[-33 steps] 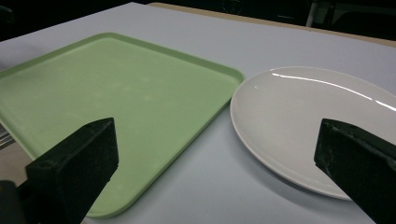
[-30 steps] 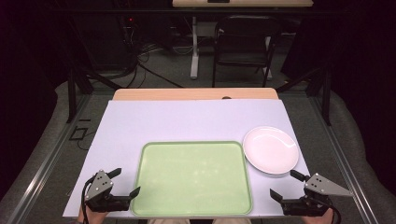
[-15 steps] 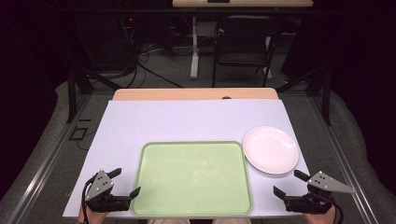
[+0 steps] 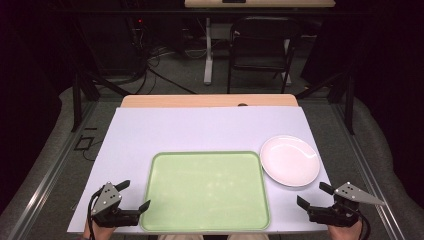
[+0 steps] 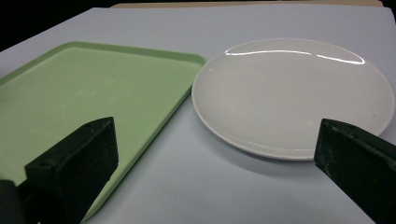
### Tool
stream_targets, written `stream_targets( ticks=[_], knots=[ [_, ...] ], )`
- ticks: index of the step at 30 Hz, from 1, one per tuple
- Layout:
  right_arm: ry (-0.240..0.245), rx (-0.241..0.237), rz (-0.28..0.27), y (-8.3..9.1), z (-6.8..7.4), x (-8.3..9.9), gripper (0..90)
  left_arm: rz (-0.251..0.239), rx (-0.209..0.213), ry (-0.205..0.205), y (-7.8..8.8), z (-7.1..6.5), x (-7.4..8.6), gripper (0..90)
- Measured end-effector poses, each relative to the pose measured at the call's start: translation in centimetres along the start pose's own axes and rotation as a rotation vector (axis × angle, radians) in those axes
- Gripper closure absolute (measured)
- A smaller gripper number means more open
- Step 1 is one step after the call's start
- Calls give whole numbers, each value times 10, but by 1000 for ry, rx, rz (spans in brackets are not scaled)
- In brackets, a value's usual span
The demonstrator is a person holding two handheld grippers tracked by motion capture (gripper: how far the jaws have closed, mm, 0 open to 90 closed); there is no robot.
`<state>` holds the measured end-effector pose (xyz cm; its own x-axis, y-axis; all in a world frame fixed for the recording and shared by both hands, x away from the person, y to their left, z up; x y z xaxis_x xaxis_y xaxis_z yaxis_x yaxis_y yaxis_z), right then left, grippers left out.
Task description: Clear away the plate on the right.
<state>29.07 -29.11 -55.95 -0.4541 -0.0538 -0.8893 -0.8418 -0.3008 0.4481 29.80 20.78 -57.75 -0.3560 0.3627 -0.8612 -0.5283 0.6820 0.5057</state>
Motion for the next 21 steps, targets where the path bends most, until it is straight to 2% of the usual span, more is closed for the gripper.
stream_targets(
  ticks=[12,17,21],
  knots=[
    [-35,12,13,-2,-7,2,0,1,0,-1,0,0,0,64],
    [-69,25,30,-3,-12,4,0,1,-1,-1,0,0,0,65],
    [-117,42,48,-6,-19,7,0,0,-1,0,0,0,0,65]
  ],
)
Point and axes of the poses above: each handheld gripper's, and its own axes: y roughly backward along the jaws, x roughly out of its underside, z roughly to its left, the point moved 10 cm from there along -y, roughly forward along the jaws, and after that the axes turned 11 degrees about x, right-handed, at the moved point
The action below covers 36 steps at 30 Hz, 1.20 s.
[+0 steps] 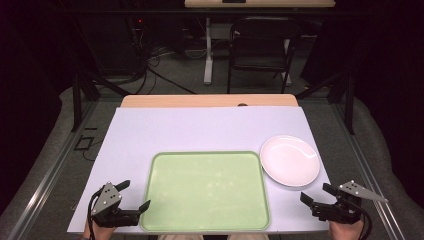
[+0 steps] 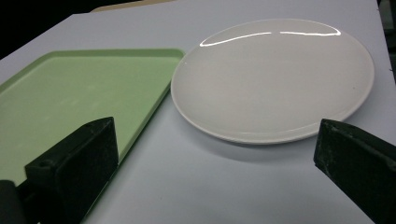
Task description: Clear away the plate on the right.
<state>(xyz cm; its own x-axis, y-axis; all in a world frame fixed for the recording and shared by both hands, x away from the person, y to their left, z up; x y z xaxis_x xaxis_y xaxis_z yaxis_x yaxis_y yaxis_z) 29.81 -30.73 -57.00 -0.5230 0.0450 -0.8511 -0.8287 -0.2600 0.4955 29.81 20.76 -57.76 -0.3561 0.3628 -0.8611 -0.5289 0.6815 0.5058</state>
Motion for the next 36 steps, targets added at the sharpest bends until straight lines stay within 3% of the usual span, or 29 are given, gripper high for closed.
stream_targets(
  ticks=[8,16,25,36],
  knots=[
    [-120,19,27,-7,-16,2,0,4,0,-2,-1,0,0,65],
    [-152,31,38,-14,-22,3,0,3,0,0,-1,0,0,65],
    [-263,9,50,-22,-27,1,0,-1,1,-5,-2,-1,-1,65],
    [-320,33,59,-32,-34,-2,0,-11,2,1,-2,-1,-2,63]
  ],
)
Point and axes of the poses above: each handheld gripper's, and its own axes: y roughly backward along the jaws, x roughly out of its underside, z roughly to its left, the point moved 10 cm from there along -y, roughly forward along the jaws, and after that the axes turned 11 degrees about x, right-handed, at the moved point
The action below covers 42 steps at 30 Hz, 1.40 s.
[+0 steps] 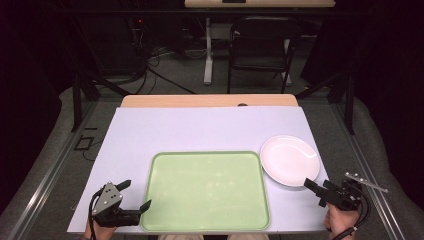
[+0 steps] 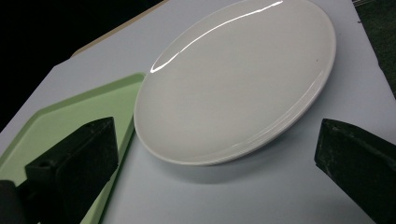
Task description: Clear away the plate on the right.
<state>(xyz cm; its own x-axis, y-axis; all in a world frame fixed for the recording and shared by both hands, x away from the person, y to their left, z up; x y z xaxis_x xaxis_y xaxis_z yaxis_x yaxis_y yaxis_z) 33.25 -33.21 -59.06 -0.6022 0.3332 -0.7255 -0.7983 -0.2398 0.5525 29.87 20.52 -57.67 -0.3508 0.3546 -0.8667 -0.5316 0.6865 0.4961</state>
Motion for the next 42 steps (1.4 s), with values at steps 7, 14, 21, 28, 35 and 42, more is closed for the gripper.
stream_targets(
  ticks=[7,14,21,28,35,42],
  knots=[
    [-40,19,-7,-8,-5,-4,0,-4,2,1,0,0,0,63],
    [-88,28,-5,-15,-11,-7,3,-5,3,1,0,0,0,63],
    [-115,34,5,-22,-16,-7,79,-5,0,1,1,0,0,63],
    [-154,67,3,-27,-24,-8,179,-2,-2,1,1,1,0,64],
    [-257,78,6,-32,-31,-8,284,-1,-3,0,1,1,0,65],
    [-379,75,-20,-37,-36,-9,401,5,5,-3,0,0,1,67]
  ],
)
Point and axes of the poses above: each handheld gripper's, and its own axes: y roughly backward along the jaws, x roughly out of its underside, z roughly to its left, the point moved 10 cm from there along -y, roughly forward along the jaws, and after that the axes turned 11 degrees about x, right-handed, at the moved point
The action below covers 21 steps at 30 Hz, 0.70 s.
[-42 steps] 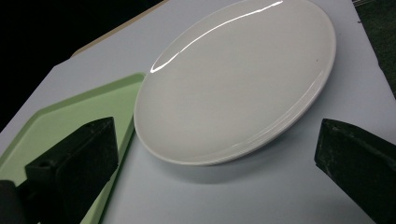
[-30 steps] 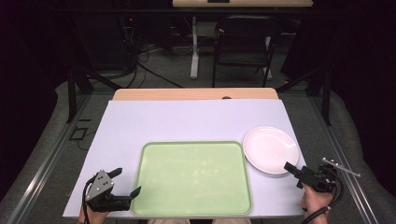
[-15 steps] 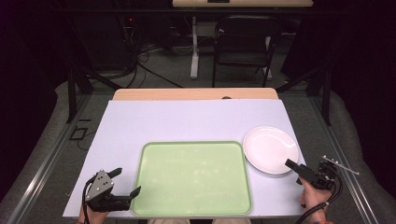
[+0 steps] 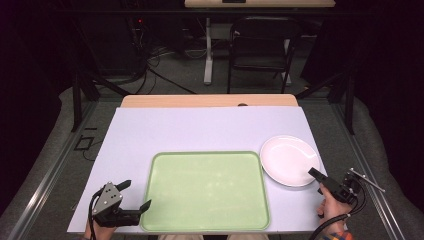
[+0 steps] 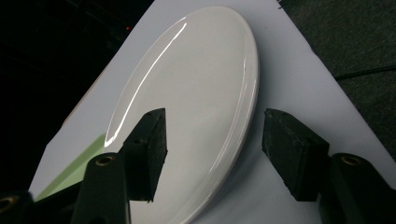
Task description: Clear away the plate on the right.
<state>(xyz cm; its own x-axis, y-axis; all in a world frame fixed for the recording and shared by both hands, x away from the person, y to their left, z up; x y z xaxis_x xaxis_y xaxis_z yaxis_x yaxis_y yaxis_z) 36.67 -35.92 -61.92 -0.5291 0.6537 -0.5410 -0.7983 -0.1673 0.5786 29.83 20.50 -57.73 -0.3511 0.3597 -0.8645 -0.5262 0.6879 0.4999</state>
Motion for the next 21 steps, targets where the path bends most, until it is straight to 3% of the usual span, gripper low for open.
stream_targets(
  ticks=[2,13,21],
  knots=[
    [-40,2,-8,-2,0,-1,429,0,-2,0,0,0,0,67],
    [-125,25,-31,-11,2,-4,481,-2,-5,2,1,1,0,69],
    [-190,45,-79,-18,3,-8,518,-5,-8,0,2,1,0,71]
  ],
)
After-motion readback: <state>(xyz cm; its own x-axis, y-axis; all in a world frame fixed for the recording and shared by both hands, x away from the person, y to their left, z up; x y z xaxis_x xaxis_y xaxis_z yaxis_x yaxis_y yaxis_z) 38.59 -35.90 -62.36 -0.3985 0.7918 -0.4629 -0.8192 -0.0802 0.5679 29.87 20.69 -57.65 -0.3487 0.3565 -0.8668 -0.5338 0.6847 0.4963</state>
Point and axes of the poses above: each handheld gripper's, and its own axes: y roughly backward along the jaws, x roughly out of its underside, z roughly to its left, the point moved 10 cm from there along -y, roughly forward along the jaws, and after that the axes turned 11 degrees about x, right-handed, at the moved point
